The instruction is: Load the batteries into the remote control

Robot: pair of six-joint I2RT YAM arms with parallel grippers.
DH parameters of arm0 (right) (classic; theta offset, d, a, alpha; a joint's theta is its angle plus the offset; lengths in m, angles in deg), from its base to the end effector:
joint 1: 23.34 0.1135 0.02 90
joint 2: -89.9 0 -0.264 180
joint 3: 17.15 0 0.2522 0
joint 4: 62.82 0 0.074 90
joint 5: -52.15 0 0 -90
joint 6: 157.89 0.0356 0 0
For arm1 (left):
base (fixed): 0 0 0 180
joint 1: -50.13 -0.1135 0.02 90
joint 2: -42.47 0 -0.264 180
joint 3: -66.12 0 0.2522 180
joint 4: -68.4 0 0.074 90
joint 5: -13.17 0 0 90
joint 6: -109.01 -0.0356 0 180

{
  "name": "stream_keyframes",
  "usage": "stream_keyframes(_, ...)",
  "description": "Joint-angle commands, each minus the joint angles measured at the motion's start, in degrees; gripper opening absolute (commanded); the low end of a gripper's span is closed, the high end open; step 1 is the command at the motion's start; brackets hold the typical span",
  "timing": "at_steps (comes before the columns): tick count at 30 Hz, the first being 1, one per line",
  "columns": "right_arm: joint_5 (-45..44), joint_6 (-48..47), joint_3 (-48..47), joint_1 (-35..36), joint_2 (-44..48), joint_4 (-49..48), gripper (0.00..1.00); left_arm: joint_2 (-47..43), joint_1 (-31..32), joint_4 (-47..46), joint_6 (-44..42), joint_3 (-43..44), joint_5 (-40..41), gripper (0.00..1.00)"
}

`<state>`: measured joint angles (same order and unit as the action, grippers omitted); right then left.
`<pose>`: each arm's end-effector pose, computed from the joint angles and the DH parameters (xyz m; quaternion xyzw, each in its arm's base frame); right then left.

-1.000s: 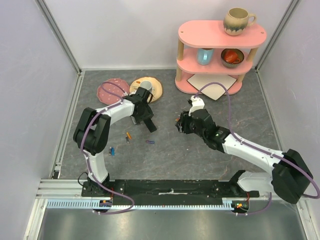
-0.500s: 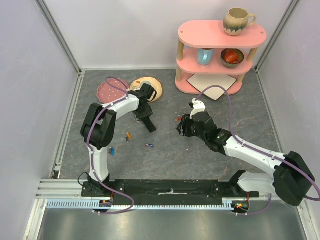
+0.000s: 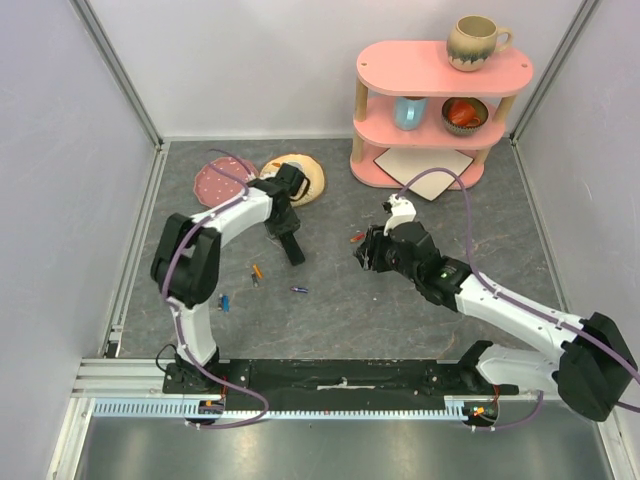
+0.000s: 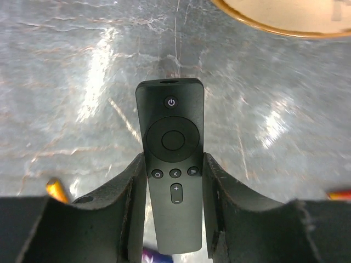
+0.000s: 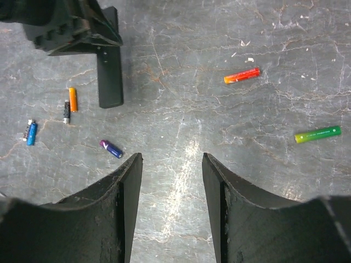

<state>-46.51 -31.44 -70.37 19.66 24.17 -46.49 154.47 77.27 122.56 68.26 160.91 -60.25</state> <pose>0.1889 0.1689 0.2469 -0.0107 0.8593 0.2742 0.4317 0.3556 -0.1708 0.1812 -0.2102 0.9539 0.0128 0.2139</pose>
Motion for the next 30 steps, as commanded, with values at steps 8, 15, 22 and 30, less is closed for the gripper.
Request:
stream_keyframes(8,4.70,-3.14,-3.97,0.24,5.96,-3.69,0.64,-41.49,0.11,-27.52,-4.08,-25.98,-16.29,0.02)
stream_keyframes(15,24.02,4.94,-1.77,-0.55,6.32,-13.34,0.85,-60.66,0.11,-71.31,1.02,-54.91,-33.87,0.02)
stream_keyframes(22,35.55,17.95,6.67,-0.55,5.00,-35.16,0.93,-66.39,-0.07,-85.82,2.42,-59.94,-42.15,0.02)
stream_keyframes(30,38.20,22.62,10.72,-0.64,5.88,-46.42,0.92,-60.43,-0.07,-105.42,11.47,-61.96,-49.36,0.02)
